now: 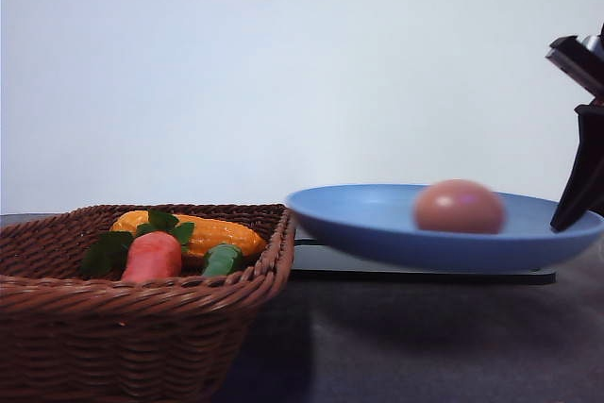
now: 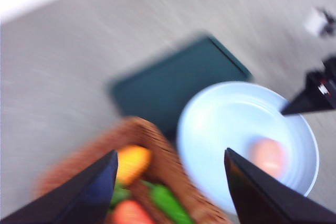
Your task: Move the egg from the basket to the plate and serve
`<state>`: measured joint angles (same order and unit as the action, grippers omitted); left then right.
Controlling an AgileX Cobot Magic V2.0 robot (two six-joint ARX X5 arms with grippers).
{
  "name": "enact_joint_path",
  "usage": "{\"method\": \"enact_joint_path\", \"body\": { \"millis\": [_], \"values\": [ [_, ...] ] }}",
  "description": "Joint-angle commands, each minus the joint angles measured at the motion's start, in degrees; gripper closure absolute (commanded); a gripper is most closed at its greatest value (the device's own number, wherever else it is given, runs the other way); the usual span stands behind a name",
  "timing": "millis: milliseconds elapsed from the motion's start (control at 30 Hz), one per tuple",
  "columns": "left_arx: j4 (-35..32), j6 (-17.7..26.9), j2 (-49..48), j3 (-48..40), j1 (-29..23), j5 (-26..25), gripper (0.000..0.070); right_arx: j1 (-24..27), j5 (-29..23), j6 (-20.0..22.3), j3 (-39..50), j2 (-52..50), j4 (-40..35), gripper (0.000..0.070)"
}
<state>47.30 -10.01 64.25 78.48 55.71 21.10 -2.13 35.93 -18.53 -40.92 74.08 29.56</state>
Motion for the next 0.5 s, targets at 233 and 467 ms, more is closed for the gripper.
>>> {"method": "enact_joint_path", "body": {
  "millis": [233, 467],
  "values": [
    [2.2, 0.0, -10.5, 1.0, -0.6, 6.8, 0.0291, 3.8, 0.7, 2.7, -15.1, 15.8, -0.9, 0.0700],
    [3.1, -0.1, -14.6, 1.0, -0.6, 9.0, 0.0291, 3.8, 0.7, 2.6, -28.3, 28.3, -0.3, 0.0700]
  ]
}}
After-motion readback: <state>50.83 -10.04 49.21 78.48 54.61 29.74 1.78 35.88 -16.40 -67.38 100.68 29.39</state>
